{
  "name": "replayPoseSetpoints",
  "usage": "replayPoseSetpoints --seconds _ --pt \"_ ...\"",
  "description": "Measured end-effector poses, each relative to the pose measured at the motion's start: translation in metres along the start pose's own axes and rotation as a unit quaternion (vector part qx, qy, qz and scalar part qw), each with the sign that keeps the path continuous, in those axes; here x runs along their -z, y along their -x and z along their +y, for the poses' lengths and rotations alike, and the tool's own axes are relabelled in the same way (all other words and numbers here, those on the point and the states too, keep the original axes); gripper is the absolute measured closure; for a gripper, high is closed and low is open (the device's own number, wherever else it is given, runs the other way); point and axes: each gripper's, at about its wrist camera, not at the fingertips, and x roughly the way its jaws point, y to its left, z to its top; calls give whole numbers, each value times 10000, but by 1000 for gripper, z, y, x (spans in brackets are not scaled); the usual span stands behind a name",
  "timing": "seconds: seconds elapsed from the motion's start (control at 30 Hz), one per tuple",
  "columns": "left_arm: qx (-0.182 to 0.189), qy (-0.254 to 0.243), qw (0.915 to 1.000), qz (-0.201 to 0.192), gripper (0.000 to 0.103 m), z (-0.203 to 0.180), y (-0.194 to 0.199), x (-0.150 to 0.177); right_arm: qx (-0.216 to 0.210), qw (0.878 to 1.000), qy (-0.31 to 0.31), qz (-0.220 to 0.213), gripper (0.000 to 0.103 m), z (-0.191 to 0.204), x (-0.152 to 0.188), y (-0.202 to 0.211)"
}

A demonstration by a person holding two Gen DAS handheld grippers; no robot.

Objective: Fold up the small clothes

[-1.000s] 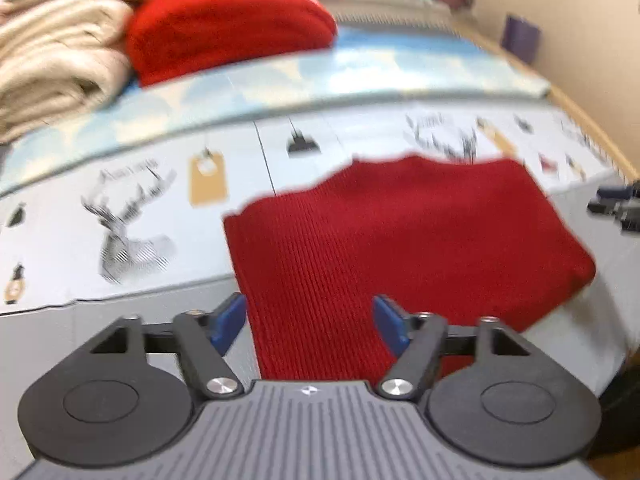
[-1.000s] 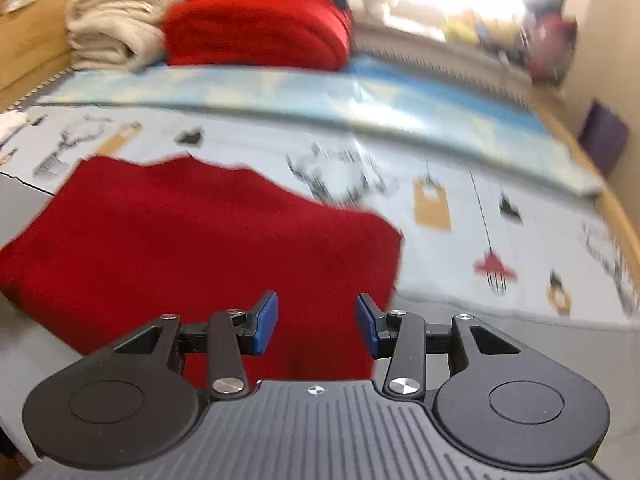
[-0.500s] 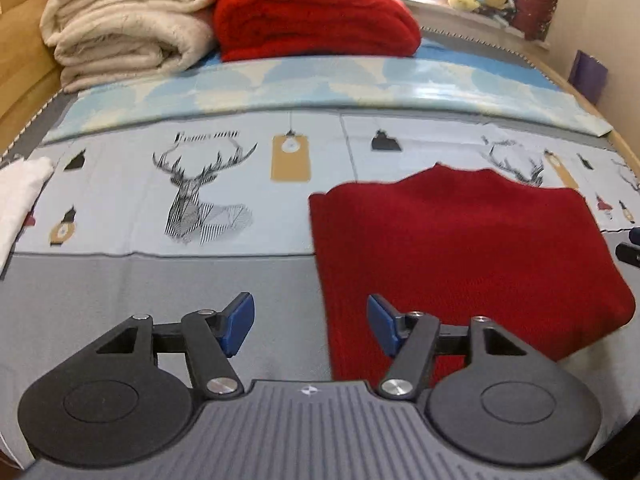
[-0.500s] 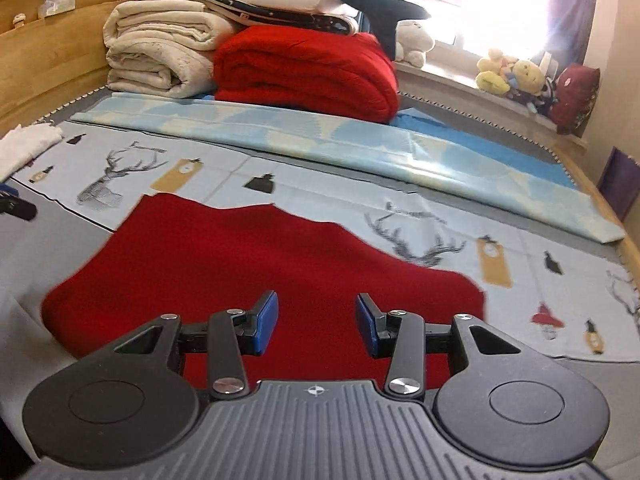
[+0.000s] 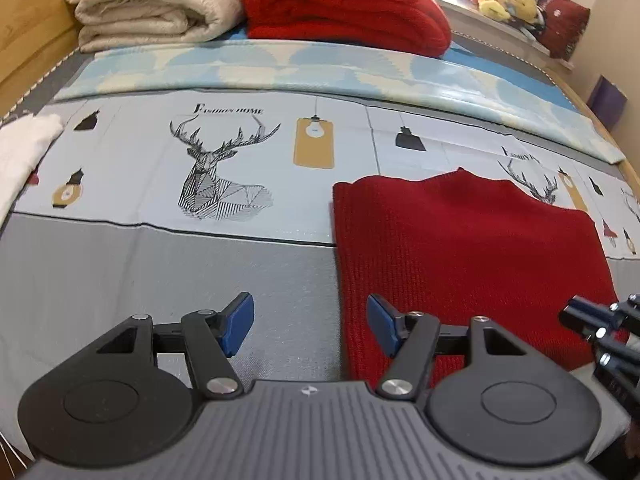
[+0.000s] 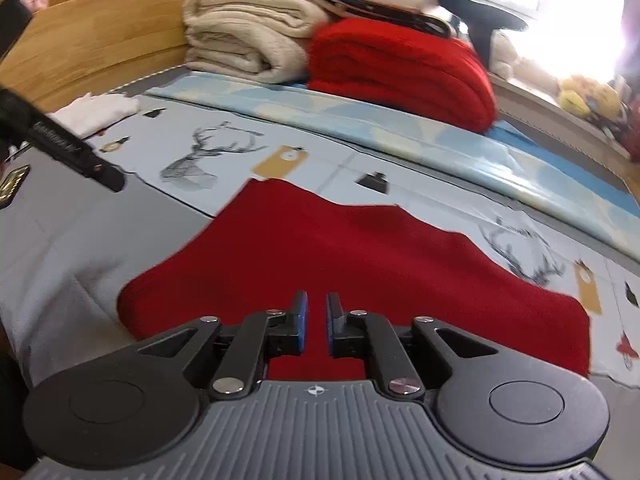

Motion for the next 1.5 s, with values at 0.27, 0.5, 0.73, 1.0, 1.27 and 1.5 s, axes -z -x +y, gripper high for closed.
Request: replayPoseSetpoints --seconds 0.27,0.5,0.73,1.0,1.27,1.5 --pt "13 165 9998 70 34 5 -2 -2 -587 9955 743 -68 60 51 -5 -18" --pt "-9 203 9997 125 34 12 -4 -2 -1011 9736 2042 96 45 112 17 -42" --pt "-50 249 9995 179 34 25 -5 1 -537 9429 3239 569 40 147 47 -82" --pt "-112 341 9991 209 34 37 -6 2 -477 9422 3293 389 32 150 44 -95" --pt "29 456 9987 218 34 29 -6 -1 -714 9482 3081 311 81 143 34 -84" --pt "777 1375 9862 493 21 31 -21 -8 -696 9818 1749 -263 87 101 -7 -40"
